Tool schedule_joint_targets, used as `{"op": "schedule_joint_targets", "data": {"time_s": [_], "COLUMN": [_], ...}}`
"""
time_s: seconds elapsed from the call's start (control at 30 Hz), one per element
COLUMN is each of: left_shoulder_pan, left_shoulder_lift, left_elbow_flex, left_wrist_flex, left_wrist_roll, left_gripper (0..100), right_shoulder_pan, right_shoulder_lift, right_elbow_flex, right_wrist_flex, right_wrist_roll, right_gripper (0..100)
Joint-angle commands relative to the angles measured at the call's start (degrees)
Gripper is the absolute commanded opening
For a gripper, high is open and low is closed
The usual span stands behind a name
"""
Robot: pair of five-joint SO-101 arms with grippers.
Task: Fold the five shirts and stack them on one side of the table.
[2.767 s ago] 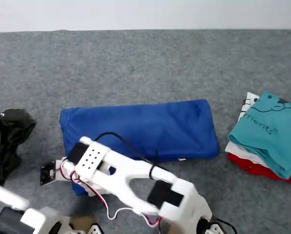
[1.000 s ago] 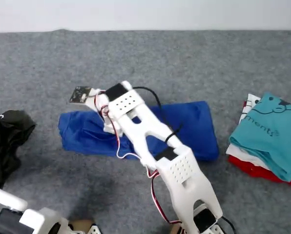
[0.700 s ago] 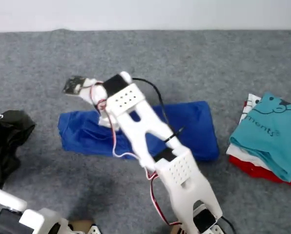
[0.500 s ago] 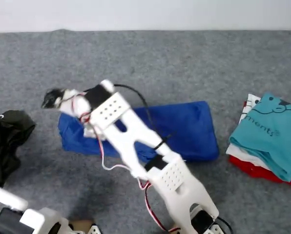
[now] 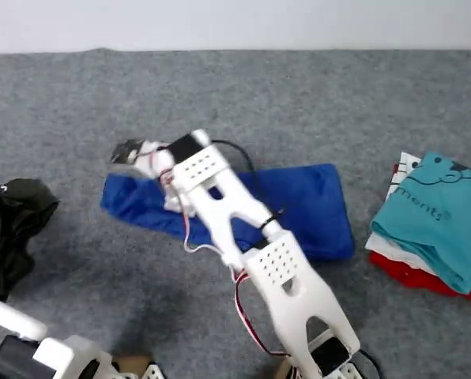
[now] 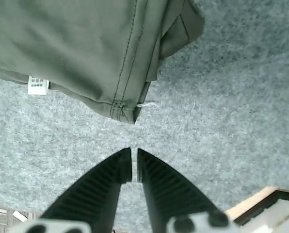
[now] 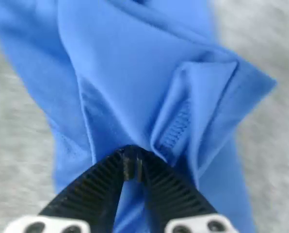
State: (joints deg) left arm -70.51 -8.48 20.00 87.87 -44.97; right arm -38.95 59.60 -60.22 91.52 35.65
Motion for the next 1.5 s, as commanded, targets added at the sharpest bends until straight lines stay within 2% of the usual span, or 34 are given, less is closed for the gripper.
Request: {"op": "schedule_joint_targets", "data": {"time_s": [0.0,0.23,0.43,0.53,0.73,0.87,0.97,1.17,1.47], "left_shoulder_pan": [0.6,0.6,0.6,0.6,0.6,0.6,0.6,0.8,5.9], "left_shoulder_lift": [-1.4,-1.3,-1.3,-1.3,-1.3,-1.3,-1.3,-1.3,-1.4], "left_elbow_flex": [-0.2,-0.1,-0.1,-0.1,-0.1,-0.3,-0.3,-0.4,-0.2], "left_wrist_flex": [-1.0,-2.1,-2.1,-2.1,-2.1,-2.1,-2.1,-2.1,-2.1], "left_wrist_roll": [0.1,0.1,0.1,0.1,0.0,0.0,0.0,0.0,0.2], "left_gripper": [3,3,3,3,3,3,3,3,3], "right_shoulder_pan": [1.1,-3.6,-4.4,-7.0,-16.0,-19.4,-18.9,-10.8,-3.6], "right_shoulder_lift": [-3.6,-3.8,-2.4,0.3,4.0,4.1,4.2,4.6,4.8], "right_elbow_flex": [-5.5,-12.5,-8.7,-7.0,-9.2,-12.5,-18.5,-29.1,-18.5], "right_wrist_flex": [1.1,4.4,-5.8,-6.8,0.2,6.3,9.9,10.5,9.0], "right_wrist_roll": [0.6,0.5,0.6,0.5,0.4,0.4,0.5,0.6,0.9], "right_gripper": [2.5,2.5,2.5,2.4,2.1,2.1,2.1,2.5,2.4]}}
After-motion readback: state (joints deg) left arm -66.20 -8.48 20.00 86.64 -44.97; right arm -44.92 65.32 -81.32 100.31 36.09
